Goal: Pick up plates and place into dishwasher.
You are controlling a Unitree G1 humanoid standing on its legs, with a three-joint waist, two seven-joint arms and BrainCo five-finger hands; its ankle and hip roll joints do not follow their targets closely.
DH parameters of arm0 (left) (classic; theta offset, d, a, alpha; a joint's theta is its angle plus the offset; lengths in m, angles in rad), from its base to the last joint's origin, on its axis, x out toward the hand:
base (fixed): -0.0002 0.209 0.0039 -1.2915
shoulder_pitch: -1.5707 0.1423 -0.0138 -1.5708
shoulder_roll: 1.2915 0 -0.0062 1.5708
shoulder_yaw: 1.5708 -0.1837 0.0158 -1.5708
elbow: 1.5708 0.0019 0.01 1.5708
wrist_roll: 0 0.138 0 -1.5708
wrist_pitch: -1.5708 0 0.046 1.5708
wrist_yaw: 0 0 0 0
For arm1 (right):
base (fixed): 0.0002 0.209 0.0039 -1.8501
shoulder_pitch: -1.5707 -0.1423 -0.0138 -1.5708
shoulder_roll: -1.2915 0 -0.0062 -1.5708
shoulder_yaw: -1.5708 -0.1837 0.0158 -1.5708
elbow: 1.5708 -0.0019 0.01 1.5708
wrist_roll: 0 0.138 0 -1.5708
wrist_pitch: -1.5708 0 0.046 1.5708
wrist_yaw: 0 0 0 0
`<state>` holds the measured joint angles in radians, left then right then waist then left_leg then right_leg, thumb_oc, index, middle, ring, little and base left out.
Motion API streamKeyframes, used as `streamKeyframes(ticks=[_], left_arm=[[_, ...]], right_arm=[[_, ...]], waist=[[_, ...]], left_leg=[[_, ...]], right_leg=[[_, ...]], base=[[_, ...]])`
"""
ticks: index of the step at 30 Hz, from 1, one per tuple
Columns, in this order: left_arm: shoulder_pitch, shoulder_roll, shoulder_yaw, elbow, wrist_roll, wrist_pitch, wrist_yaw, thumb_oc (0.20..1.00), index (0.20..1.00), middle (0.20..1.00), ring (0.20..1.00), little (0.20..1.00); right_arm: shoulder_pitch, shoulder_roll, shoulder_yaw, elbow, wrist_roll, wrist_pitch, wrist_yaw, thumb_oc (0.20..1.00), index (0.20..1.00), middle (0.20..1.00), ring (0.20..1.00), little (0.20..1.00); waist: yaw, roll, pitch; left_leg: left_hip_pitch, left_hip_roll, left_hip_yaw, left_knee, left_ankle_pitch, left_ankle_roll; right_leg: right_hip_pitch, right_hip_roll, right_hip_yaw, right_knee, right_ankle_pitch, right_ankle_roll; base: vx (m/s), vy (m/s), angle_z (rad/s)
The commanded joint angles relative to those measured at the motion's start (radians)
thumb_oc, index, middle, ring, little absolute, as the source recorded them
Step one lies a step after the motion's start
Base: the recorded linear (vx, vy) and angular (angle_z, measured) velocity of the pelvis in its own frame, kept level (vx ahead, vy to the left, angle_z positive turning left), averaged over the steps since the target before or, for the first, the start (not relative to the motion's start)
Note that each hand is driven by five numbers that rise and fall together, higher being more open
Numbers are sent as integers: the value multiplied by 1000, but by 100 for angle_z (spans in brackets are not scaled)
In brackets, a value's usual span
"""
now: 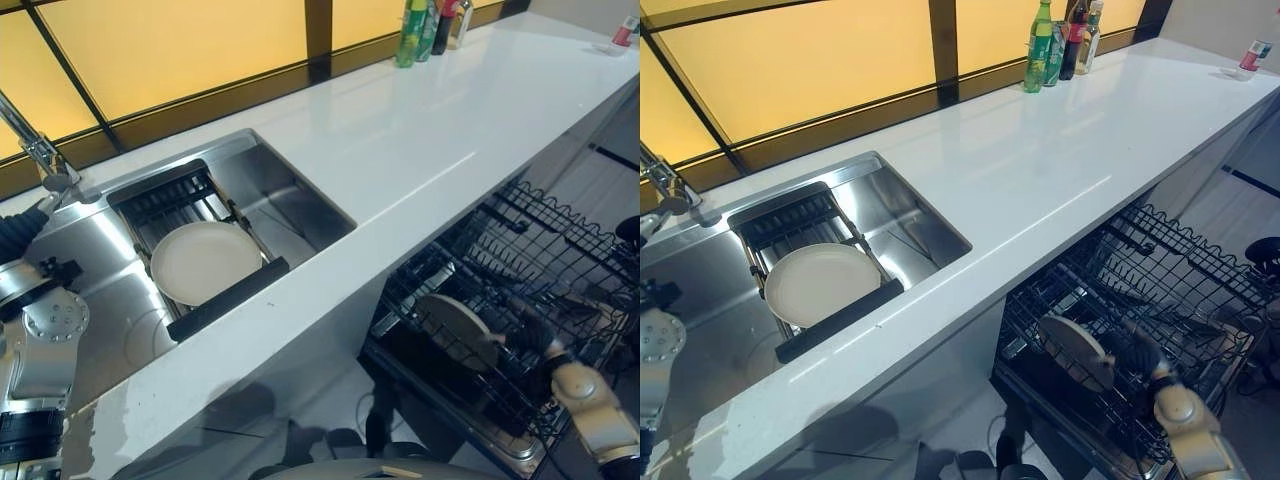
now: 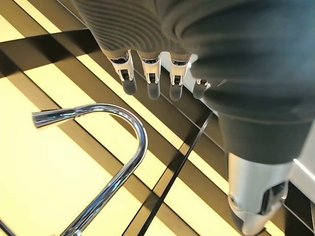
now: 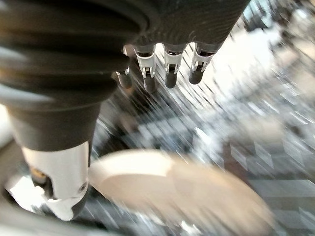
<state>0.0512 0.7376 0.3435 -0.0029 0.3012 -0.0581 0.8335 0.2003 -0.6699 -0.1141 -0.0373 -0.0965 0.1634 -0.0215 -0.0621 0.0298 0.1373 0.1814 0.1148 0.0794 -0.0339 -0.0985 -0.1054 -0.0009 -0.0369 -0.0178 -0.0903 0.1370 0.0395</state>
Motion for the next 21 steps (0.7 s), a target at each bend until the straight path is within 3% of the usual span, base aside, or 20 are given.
streamKeyframes(ticks=[1, 8, 15, 21], left_arm=[[25, 33, 66, 23, 44, -49, 20, 1000, 1000, 1000, 1000, 1000], [79, 1, 126, 35, 20, -79, -13, 1000, 1000, 1000, 1000, 1000], [73, -10, 129, 32, 9, -90, -37, 1000, 1000, 1000, 1000, 1000], [44, 15, 76, 25, 29, -57, -178, 1000, 1000, 1000, 1000, 1000]], right_arm=[[-8, -43, -65, -69, 47, -81, -42, 1000, 1000, 1000, 1000, 1000], [18, -42, -167, -158, 85, -191, -45, 1000, 1000, 1000, 1000, 1000], [9, -38, -173, -170, 70, -195, -59, 1000, 1000, 1000, 1000, 1000], [-25, -44, -156, -184, 98, -207, -91, 1000, 1000, 1000, 1000, 1000]], waist=[[-13, -20, -51], [-17, -19, -75], [-10, -24, -94], [-1, -22, -97]], left_leg=[[-122, -1, -34, -30, 90, 7], [-113, -2, -23, -34, 89, 8], [-112, 1, -26, -41, 98, 6], [-116, 7, -32, -42, 108, 1]], right_leg=[[56, -29, 10, 116, -222, 65], [57, -23, 13, 125, -235, 59], [62, -13, 3, 126, -239, 47], [62, -3, -10, 138, -247, 35]], base=[[20, 65, -2], [10, 46, -2], [0, 6, 0], [-11, -8, 2]])
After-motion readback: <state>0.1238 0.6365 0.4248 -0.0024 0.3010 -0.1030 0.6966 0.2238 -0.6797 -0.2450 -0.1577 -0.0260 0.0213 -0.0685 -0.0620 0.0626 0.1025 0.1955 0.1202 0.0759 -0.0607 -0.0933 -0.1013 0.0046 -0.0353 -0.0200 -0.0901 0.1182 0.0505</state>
